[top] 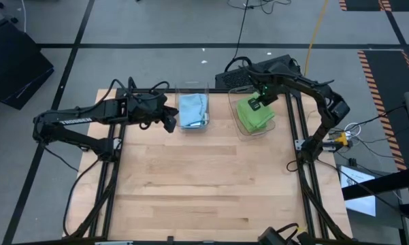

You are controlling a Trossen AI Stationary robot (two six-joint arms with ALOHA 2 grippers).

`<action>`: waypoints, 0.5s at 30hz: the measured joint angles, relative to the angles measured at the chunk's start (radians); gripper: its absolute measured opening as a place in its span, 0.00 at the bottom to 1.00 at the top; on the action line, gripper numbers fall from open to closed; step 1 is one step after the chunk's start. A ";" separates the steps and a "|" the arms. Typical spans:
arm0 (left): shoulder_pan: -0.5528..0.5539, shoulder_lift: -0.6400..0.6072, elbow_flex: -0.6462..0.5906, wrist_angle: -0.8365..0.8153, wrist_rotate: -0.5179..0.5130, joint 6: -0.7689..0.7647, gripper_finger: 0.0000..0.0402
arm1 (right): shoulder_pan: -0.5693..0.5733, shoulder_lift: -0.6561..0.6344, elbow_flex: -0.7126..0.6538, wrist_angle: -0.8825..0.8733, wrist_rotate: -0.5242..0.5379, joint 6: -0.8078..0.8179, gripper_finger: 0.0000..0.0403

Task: Fold microfiber towels
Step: Stack the folded green microfiber towel on top of the other green microfiber towel in the right transparent bin

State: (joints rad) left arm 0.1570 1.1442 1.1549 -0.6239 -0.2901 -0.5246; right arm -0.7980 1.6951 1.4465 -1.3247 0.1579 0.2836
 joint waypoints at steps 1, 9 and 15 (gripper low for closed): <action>0.000 0.000 0.000 0.000 0.000 -0.001 0.14 | -0.001 0.000 -0.012 -0.001 0.004 0.000 0.00; 0.000 0.000 0.000 0.000 0.000 -0.002 0.14 | 0.007 -0.001 -0.085 0.019 -0.033 0.003 0.00; 0.000 0.000 0.000 0.000 0.000 -0.004 0.14 | 0.037 -0.002 -0.089 0.026 -0.084 0.031 0.00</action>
State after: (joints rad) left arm 0.1570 1.1442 1.1549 -0.6239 -0.2905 -0.5290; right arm -0.7607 1.6928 1.3579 -1.2985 0.0740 0.3147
